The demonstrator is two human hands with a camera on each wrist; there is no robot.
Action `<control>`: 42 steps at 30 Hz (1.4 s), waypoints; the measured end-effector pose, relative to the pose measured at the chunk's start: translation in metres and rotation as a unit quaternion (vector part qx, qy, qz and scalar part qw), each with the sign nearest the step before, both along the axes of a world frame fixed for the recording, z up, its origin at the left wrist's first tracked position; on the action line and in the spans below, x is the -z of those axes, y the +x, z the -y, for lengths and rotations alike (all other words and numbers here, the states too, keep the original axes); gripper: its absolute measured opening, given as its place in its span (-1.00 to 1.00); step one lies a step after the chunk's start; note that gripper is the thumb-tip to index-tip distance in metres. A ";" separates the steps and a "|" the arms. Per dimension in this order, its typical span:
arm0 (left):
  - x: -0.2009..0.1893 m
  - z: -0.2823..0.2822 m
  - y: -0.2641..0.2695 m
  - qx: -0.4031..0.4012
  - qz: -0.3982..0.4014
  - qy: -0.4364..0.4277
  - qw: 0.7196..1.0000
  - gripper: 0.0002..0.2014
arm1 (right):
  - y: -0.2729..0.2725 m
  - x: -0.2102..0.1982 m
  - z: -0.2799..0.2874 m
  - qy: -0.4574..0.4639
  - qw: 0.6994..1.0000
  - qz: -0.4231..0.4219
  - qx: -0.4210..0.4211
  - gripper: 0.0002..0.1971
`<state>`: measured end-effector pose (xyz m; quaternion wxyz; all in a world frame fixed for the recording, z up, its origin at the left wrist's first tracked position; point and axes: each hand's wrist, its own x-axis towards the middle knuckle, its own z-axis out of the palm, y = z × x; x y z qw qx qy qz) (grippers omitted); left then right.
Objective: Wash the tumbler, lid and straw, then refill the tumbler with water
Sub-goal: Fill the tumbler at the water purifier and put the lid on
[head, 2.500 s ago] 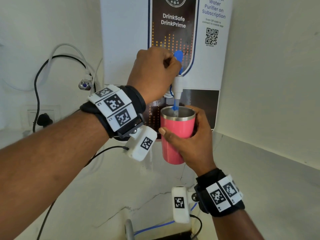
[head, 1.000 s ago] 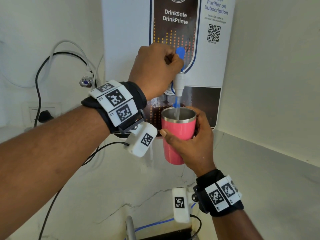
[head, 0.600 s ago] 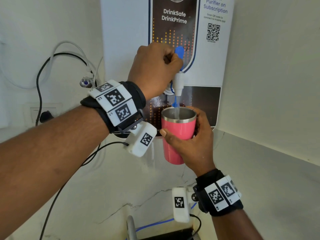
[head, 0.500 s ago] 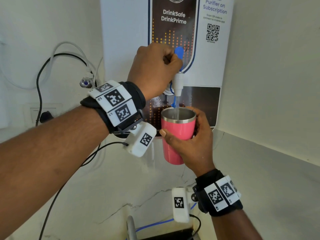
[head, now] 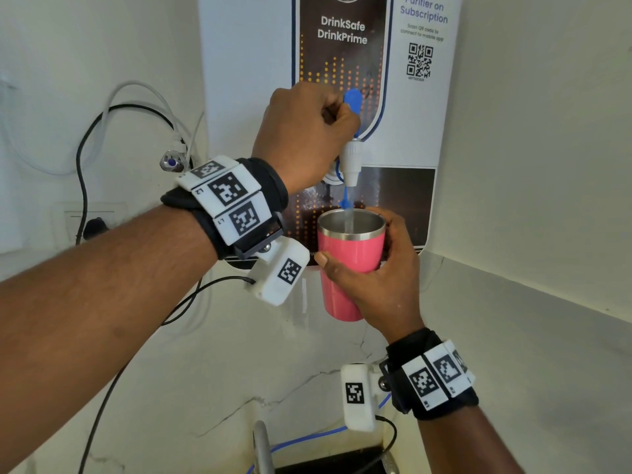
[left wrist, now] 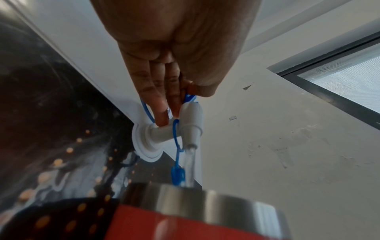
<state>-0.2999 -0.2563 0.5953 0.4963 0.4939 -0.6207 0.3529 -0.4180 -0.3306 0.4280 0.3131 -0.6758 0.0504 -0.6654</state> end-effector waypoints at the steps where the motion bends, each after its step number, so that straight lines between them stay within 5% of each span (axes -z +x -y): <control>1: 0.000 0.000 0.000 -0.001 0.000 -0.001 1.000 -0.59 | 0.000 0.000 0.001 0.000 1.000 0.000 0.001 -0.15; 42: 0.003 -0.006 -0.002 -0.001 0.011 0.012 1.000 -0.70 | 0.001 -0.001 -0.002 0.003 0.999 -0.016 0.034 -0.16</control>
